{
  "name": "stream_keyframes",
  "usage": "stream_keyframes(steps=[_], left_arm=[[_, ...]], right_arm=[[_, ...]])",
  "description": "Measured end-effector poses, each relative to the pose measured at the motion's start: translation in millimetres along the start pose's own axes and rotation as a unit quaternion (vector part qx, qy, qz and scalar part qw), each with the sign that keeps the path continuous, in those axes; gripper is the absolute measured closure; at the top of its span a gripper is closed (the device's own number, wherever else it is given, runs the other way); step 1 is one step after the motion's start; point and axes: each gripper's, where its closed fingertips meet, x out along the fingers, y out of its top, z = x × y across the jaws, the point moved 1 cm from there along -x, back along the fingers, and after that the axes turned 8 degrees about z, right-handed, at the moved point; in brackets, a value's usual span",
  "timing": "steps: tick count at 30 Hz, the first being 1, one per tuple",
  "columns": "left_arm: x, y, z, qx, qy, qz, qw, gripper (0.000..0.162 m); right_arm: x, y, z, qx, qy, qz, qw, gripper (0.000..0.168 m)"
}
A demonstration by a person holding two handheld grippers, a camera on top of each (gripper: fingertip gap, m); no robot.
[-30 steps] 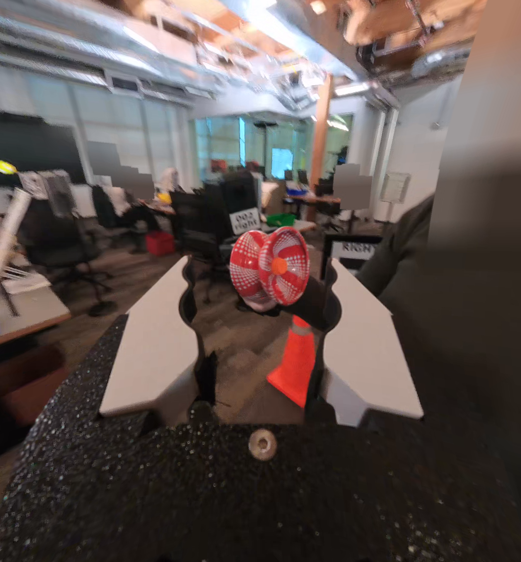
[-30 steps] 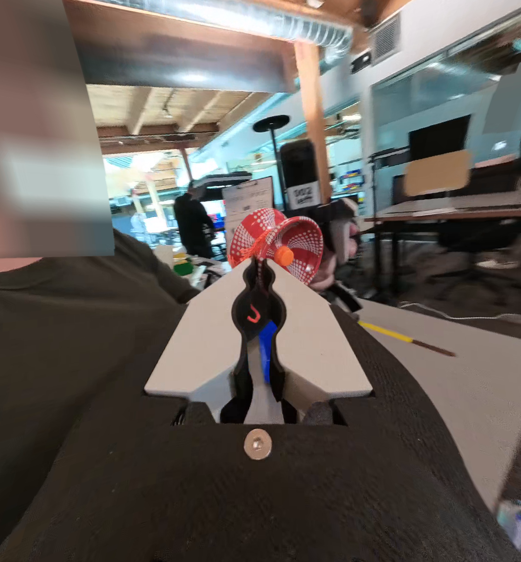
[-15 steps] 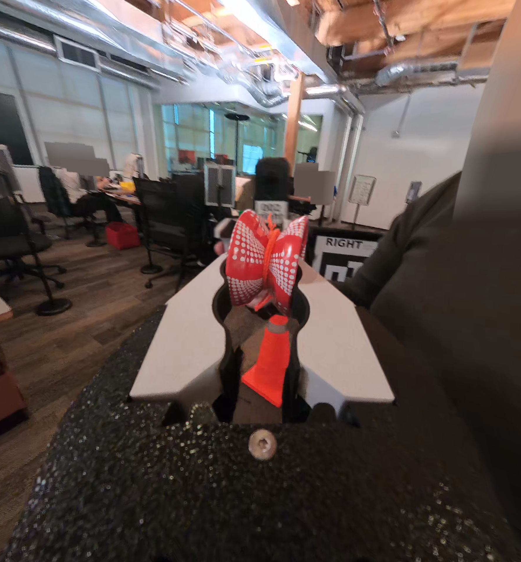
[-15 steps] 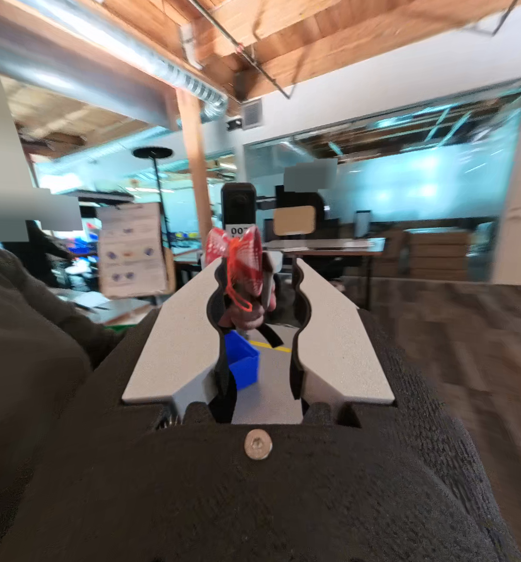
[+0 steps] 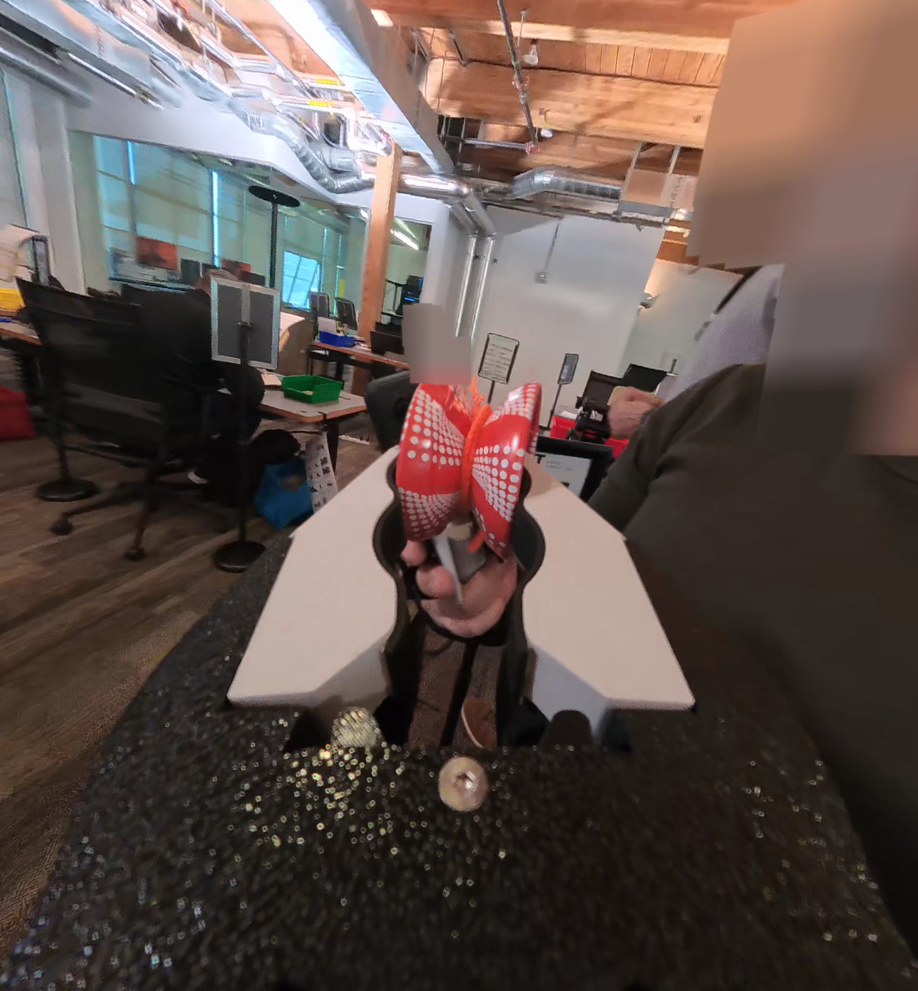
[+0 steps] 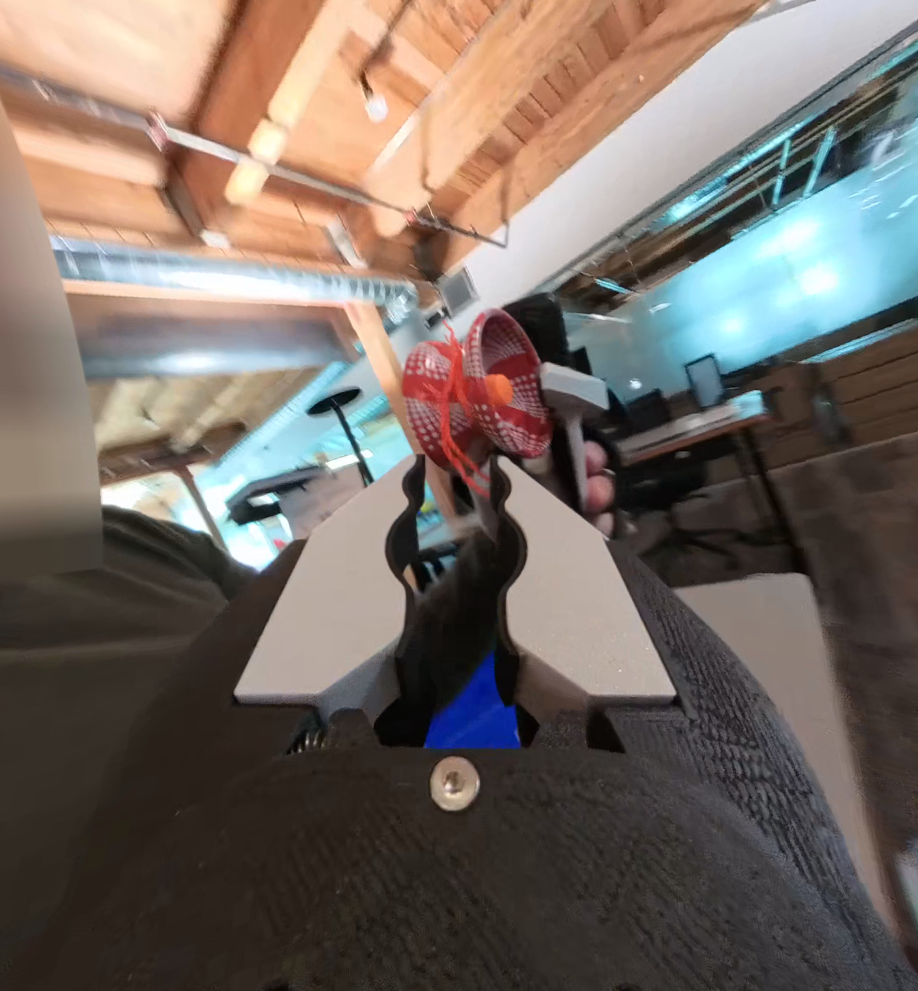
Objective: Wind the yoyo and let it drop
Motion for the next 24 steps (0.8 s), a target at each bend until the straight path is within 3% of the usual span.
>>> stream_keyframes(steps=[10,21,24], left_arm=[[51,-27,-26,-0.012,-0.05,-0.037,0.998,0.127],[99,-47,-42,-0.084,-0.153,-0.029,0.984,0.128],[110,-50,-50,-0.106,-0.176,-0.023,0.978,0.127]], right_arm=[[-48,27,3,-0.06,-0.065,0.031,0.996,0.155],[-97,53,3,0.047,-0.057,0.126,0.989,0.153],[-113,63,9,0.07,-0.057,0.168,0.982,0.168]])
